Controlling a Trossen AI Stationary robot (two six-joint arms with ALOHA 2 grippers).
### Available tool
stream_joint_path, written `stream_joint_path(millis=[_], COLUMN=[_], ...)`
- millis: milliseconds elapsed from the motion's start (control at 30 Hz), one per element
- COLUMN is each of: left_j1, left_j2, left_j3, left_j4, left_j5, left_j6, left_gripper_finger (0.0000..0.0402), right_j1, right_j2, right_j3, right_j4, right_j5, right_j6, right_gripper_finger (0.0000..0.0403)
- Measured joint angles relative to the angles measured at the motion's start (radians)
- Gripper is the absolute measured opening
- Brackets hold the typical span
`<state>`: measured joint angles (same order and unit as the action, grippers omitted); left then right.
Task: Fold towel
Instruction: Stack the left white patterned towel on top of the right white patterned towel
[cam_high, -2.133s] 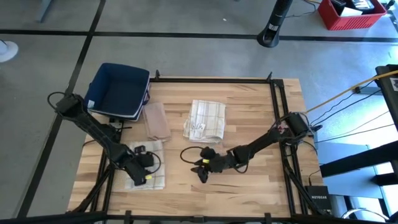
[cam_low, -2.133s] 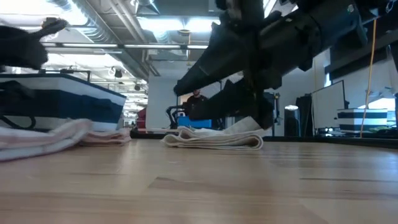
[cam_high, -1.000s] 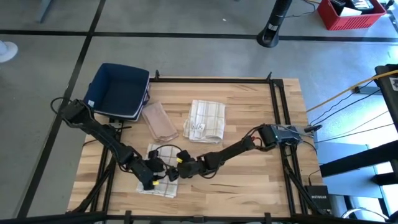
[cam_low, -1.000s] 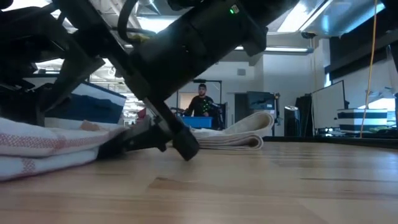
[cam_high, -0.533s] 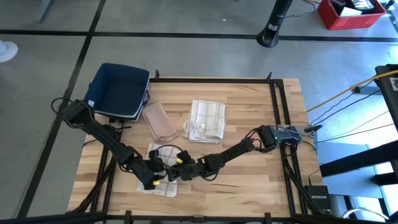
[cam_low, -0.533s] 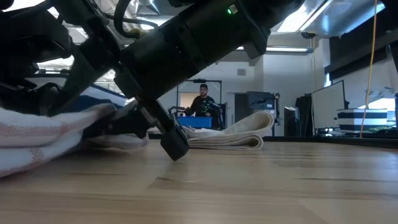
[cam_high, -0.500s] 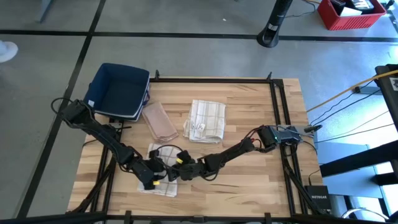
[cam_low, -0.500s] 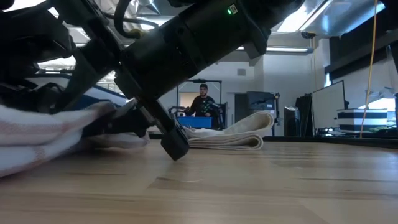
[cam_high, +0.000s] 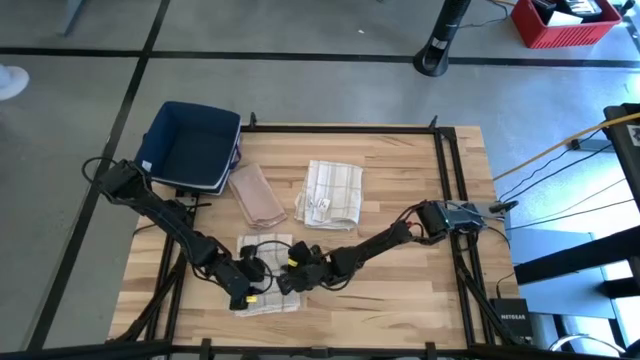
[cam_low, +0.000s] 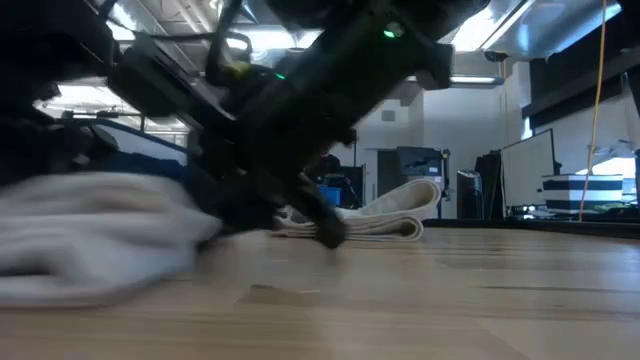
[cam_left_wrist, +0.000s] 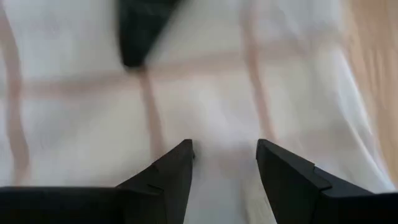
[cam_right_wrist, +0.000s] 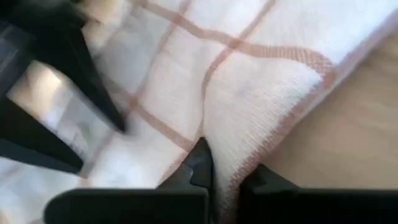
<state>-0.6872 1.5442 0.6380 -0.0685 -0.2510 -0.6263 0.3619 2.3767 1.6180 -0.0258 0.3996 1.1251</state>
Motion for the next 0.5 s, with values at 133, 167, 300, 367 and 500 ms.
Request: stream_joint_path(millis=[133, 167, 300, 367, 500], left_j1=[-0.007, -0.007, -0.017, -0.019, 0.000], left_j2=[-0.036, -0.054, -0.139, -0.188, -0.284], left_j3=[0.074, 0.092, 0.133, 0.136, 0.136], left_j4=[-0.168, -0.206, -0.319, -0.354, -0.443], left_j5=[0.040, 0.040, 0.015, -0.001, -0.036], left_j6=[-0.006, -0.009, -0.002, 0.005, 0.000], left_gripper_finger=[0.0170, 0.0170, 0.0170, 0.0170, 0.0170], right_j1=[0.010, 0.010, 0.010, 0.010, -0.003], right_j2=[-0.057, -0.072, -0.127, -0.148, -0.199], right_j3=[-0.006, -0.006, -0.002, -0.003, -0.002], right_j4=[-0.132, -0.147, -0.242, -0.282, -0.331], right_j5=[0.020, 0.017, 0.018, 0.028, 0.041], right_j6=[-0.064, -0.073, -0.105, -0.136, -0.181], right_gripper_finger=[0.0012, 0.0012, 0.0016, 0.0012, 0.0012])
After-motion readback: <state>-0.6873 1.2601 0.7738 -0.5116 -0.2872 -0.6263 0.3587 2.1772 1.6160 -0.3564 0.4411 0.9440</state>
